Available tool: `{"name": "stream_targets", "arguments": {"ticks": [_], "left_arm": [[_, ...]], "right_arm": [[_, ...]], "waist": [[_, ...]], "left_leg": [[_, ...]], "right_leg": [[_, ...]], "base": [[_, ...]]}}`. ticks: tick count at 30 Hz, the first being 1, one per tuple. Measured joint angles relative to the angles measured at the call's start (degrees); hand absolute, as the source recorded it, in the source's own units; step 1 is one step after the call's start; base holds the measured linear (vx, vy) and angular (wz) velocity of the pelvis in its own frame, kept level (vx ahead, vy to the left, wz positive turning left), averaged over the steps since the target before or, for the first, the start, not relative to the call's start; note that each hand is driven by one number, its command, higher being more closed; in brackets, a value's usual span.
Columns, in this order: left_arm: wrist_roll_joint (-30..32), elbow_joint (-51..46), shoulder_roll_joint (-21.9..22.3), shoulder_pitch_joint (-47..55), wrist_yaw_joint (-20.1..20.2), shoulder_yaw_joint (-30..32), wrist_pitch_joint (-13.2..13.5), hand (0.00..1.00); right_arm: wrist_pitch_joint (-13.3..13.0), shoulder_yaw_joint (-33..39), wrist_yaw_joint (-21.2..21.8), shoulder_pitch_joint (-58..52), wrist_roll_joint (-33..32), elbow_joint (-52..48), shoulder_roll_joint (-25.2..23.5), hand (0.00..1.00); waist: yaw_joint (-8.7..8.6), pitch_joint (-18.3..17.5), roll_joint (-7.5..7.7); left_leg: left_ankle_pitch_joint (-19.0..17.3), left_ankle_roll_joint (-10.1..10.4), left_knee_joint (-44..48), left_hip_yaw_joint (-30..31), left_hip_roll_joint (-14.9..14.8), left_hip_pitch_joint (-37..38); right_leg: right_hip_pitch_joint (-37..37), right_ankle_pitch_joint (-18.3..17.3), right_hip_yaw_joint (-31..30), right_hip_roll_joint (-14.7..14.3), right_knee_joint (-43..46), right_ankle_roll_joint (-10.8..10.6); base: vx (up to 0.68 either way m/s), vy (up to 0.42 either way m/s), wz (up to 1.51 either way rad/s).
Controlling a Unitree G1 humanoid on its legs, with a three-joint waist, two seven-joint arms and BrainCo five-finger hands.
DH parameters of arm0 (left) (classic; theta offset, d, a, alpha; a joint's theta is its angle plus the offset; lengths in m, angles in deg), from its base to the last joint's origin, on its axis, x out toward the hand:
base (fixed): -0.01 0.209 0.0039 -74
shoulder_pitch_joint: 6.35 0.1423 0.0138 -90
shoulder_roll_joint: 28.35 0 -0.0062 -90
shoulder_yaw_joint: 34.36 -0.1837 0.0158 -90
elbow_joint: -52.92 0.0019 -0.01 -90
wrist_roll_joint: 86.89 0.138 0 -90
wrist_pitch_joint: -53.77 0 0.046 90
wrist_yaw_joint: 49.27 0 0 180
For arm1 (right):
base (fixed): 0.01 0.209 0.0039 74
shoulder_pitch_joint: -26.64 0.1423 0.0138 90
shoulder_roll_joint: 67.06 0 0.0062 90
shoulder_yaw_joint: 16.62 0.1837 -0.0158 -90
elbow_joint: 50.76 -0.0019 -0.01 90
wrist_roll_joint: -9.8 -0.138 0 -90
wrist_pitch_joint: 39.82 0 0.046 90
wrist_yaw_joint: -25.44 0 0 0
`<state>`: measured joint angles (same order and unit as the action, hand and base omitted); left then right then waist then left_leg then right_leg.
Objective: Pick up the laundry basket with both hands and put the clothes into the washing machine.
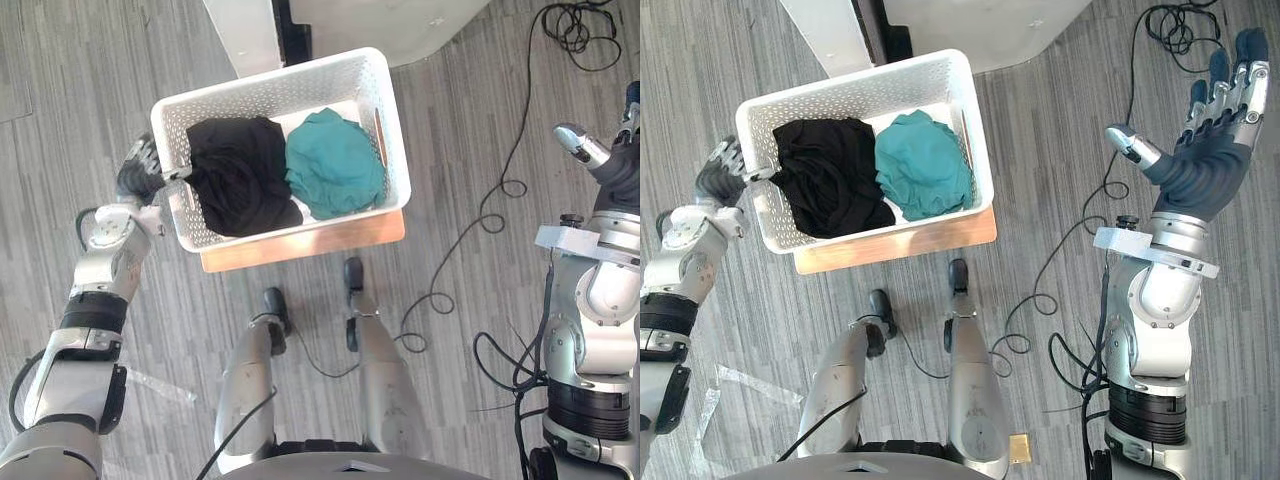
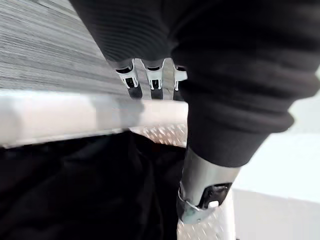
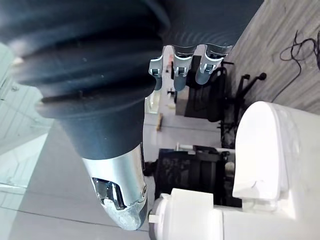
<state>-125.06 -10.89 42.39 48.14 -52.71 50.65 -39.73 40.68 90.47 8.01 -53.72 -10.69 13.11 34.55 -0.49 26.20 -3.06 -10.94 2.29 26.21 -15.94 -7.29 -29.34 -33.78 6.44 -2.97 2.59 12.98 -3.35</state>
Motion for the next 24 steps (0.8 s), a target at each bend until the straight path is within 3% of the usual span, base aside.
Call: {"name": "stream_targets", "arguments": {"ticks": [9,14,18,24], "left_arm": [[-2.3,-9.14,-6.91,1.52,-1.02,-6.54,0.0,0.0],[-0.13,-12.24,-7.39,2.65,-0.96,-5.8,0.06,0.0],[5.99,-9.57,-3.72,5.66,0.15,2.56,-0.39,0.0],[11.38,-0.18,4.86,5.73,0.8,8.17,-1.78,0.0]], "right_arm": [[-0.02,-0.1,-0.25,-2.82,0.1,0.02,-0.04,0.0],[-0.01,-0.2,-0.14,-2.84,0.12,0.01,-0.12,0.0],[-0.01,-0.03,-0.05,-2.53,0.09,0.01,-0.22,0.0],[-0.02,0.09,0.98,0.43,0.08,0.01,-2.15,0.0]], "waist": [[0.3,0.0,-0.01],[0.43,-0.01,0.0],[0.32,-0.03,0.03],[0.31,-0.05,0.07]], "left_leg": [[-0.43,-0.57,2.14,-0.27,-1.23,-1.89],[-0.68,-0.56,2.76,-0.73,-1.64,-2.11],[-0.84,-0.7,2.95,-1.8,-2.08,-2.41],[-1.3,-0.64,3.87,-2.11,-3.04,-3.0]], "right_leg": [[-0.09,1.72,-0.04,-0.78,-2.05,-0.05],[-0.23,1.91,-0.21,-1.05,-2.04,0.02],[-0.45,2.84,-1.22,-1.47,-3.33,-0.01],[-0.58,3.28,-1.53,-2.29,-3.99,0.0]], "base": [[-0.01,-0.041,-0.03],[-0.01,-0.059,-0.04],[0.0,-0.054,-0.12],[0.01,-0.075,-0.07]]}}
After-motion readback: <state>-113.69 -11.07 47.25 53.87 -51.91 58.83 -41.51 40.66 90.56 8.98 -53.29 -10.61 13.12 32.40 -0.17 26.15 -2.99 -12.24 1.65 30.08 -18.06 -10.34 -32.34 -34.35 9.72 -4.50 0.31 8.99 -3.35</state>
